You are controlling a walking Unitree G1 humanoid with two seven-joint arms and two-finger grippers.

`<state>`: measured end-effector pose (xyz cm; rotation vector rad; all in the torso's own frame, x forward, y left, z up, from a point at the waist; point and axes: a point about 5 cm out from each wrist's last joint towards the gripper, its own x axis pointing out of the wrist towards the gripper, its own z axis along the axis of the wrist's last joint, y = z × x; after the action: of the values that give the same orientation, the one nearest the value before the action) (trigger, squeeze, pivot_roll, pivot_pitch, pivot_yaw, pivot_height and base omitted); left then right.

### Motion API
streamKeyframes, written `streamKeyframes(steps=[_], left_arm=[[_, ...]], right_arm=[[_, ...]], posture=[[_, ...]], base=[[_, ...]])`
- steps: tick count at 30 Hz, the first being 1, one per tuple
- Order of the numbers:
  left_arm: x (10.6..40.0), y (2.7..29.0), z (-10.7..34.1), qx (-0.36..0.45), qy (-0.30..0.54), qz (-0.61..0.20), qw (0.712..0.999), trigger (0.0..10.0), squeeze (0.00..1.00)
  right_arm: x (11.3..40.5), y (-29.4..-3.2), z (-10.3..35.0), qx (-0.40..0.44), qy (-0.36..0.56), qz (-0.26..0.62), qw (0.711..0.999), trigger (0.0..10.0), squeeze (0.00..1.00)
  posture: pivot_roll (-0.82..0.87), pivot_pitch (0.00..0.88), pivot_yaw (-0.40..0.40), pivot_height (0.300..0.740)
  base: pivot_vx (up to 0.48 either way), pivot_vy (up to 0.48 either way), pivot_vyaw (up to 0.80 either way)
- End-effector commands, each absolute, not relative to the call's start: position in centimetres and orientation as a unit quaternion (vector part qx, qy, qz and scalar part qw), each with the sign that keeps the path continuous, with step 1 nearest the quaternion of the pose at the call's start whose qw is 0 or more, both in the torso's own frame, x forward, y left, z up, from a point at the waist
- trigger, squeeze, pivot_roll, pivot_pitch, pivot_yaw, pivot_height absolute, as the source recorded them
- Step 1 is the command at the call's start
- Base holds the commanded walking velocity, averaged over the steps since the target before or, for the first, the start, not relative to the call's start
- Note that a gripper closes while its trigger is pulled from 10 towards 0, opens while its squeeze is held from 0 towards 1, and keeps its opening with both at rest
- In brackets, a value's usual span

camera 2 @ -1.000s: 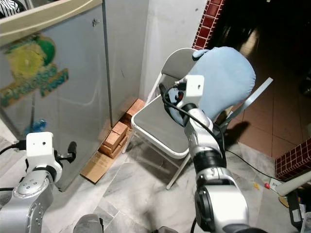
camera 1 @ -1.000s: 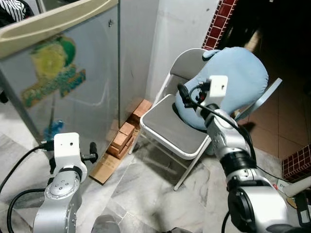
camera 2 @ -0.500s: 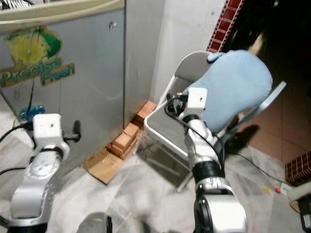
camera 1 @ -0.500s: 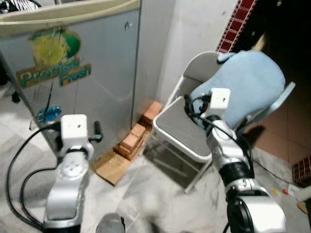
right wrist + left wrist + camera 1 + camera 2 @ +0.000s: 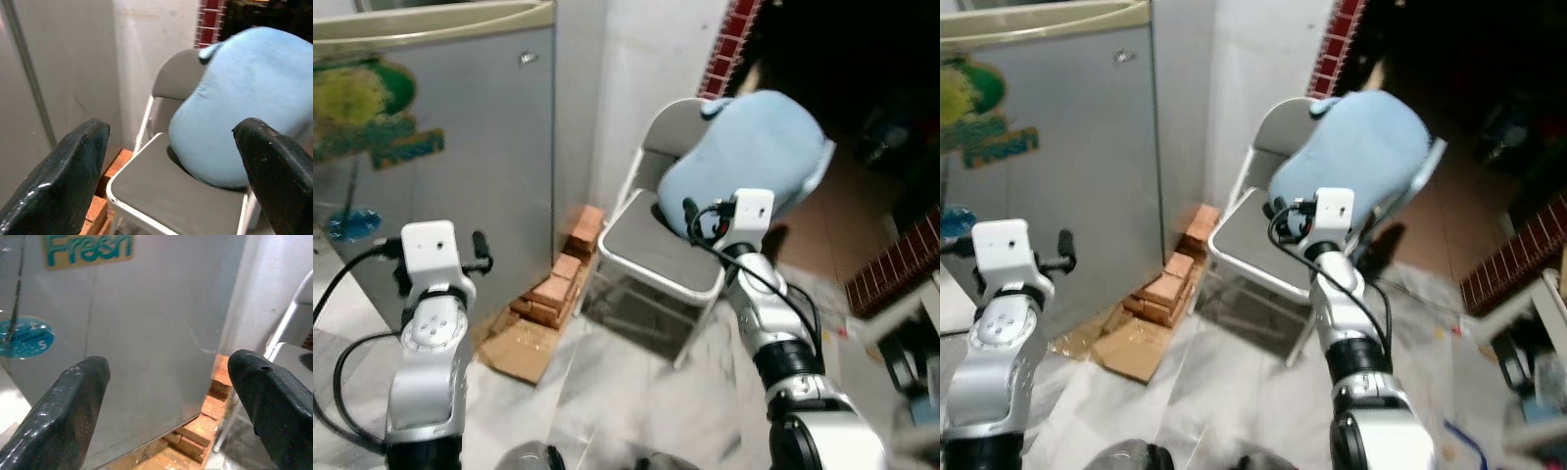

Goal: Restocking fridge

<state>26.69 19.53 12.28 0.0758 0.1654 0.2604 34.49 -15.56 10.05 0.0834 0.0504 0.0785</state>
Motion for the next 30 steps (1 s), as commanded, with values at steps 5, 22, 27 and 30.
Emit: streamKeyframes(steps=[5, 22, 27, 30], left_arm=[[27.1, 19.1, 12.5, 0.028, 0.069, 0.128, 0.989, 10.0, 0.00], [27.1, 17.3, 12.2, 0.020, 0.070, 0.100, 0.992, 10.0, 0.00], [27.0, 16.5, 12.1, 0.014, 0.075, 0.078, 0.994, 10.0, 0.00], [27.0, 15.8, 11.9, -0.015, 0.091, 0.058, 0.994, 10.0, 0.00]], right_arm=[[34.5, -15.6, 10.5, 0.036, 0.018, 0.038, 0.998, 10.0, 0.00], [34.2, -15.2, 10.3, 0.038, 0.022, 0.043, 0.998, 10.0, 0.00], [34.2, -15.2, 10.3, 0.037, 0.024, 0.044, 0.998, 10.0, 0.00], [34.2, -15.2, 10.3, 0.036, 0.025, 0.044, 0.998, 10.0, 0.00]], posture=[[0.11, 0.000, -0.096, 0.740], [0.11, 0.000, -0.096, 0.740], [0.11, 0.000, -0.097, 0.740], [0.11, 0.000, -0.097, 0.740]], base=[[0.000, 0.480, -0.80], [0.000, 0.480, -0.80], [0.000, 0.288, -0.80], [0.000, 0.000, -0.80]])
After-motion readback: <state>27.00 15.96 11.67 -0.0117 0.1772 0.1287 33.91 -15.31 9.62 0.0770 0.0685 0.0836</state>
